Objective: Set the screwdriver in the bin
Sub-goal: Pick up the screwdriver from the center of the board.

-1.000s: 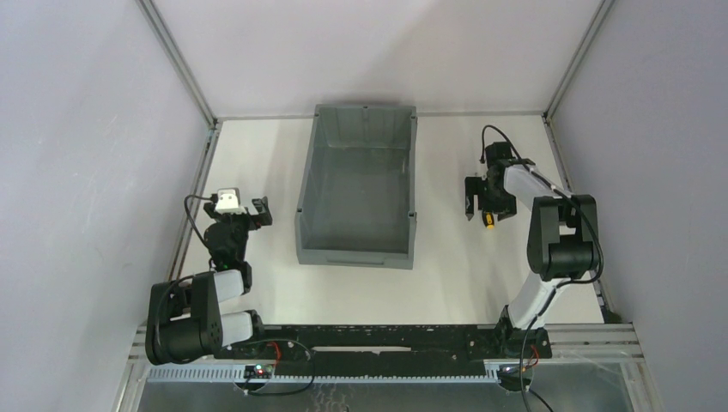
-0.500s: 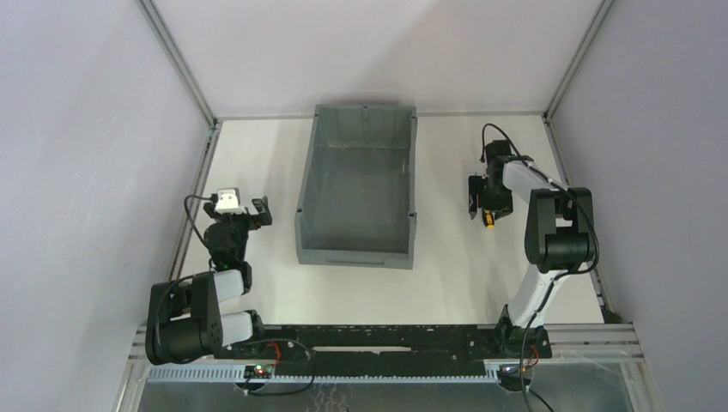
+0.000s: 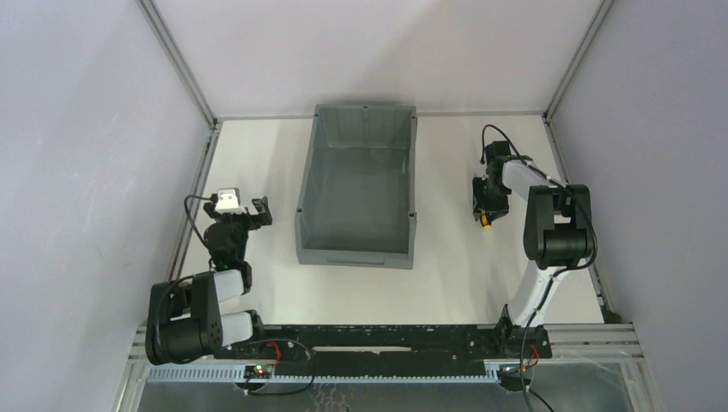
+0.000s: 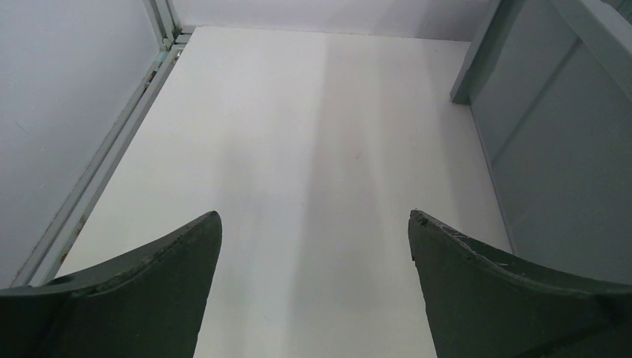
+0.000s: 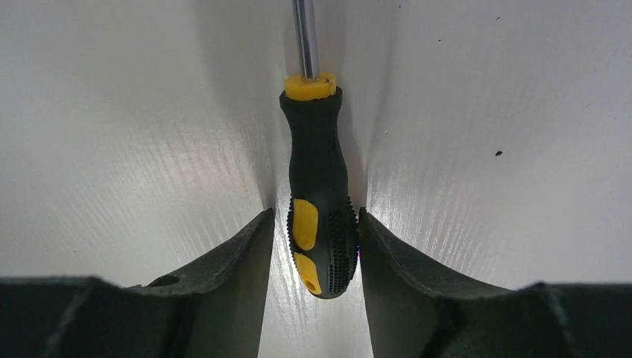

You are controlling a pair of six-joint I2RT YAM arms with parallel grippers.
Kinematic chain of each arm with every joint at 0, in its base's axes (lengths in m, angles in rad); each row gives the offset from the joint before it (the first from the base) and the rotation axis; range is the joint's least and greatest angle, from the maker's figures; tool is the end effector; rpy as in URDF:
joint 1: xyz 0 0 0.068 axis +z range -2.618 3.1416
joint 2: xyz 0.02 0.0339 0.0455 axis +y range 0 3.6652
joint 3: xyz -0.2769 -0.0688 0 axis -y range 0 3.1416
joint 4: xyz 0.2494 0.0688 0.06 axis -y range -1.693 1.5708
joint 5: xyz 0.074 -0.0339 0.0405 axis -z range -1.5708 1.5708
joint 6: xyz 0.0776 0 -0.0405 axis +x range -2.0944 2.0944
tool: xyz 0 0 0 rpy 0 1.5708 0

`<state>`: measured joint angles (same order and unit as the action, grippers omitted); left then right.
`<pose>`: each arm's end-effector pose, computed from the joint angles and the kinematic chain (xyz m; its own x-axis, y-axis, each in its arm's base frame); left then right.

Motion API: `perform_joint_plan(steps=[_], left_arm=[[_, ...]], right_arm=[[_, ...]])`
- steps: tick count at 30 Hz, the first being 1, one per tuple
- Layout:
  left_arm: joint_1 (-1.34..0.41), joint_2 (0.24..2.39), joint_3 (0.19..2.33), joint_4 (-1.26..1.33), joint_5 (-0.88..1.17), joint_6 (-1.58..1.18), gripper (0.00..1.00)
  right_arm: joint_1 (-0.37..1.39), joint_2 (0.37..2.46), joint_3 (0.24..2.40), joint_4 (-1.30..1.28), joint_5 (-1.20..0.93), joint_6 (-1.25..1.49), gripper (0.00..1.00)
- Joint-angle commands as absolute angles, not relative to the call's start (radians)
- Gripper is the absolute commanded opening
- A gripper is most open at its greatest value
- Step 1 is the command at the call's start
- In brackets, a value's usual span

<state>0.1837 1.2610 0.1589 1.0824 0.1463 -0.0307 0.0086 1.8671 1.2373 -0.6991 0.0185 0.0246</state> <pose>0.2503 0.0350 0.1788 -0.0182 -0.0343 -0.9992 -0.0380 0.9987 -0.0336 0.3741 0.0018 0.1328 -0.9707 0.0162 -0.2399 0.0197 0.9997 -0.0121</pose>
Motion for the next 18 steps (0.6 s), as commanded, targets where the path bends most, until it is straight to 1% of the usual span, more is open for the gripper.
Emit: perform_joint_plan(steps=[1, 5, 8, 13, 15, 18], left_arm=[[0.184, 1.262, 0.131, 1.186, 0.161, -0.045, 1.0], [0.183, 1.262, 0.131, 1.186, 0.161, -0.046, 1.0], [0.183, 1.262, 0.131, 1.184, 0.161, -0.046, 1.0], [0.183, 1.262, 0.131, 1.186, 0.161, -0.046, 1.0], [0.183, 1.262, 0.131, 1.185, 0.161, -0.046, 1.0], [0.184, 1.262, 0.131, 1.186, 0.161, -0.046, 1.0]], right_arm=[[0.006, 1.879, 1.267, -0.707, 0.036, 0.028, 0.53], [0.007, 1.886, 1.27, -0.708, 0.048, 0.029, 0.5], [0.006, 1.891, 1.272, -0.709, 0.048, 0.031, 0.45], [0.006, 1.911, 1.287, -0.723, 0.037, 0.03, 0.27], [0.006, 1.919, 1.296, -0.732, 0.035, 0.031, 0.23], [0.006, 1.918, 1.304, -0.736, 0.034, 0.038, 0.19]])
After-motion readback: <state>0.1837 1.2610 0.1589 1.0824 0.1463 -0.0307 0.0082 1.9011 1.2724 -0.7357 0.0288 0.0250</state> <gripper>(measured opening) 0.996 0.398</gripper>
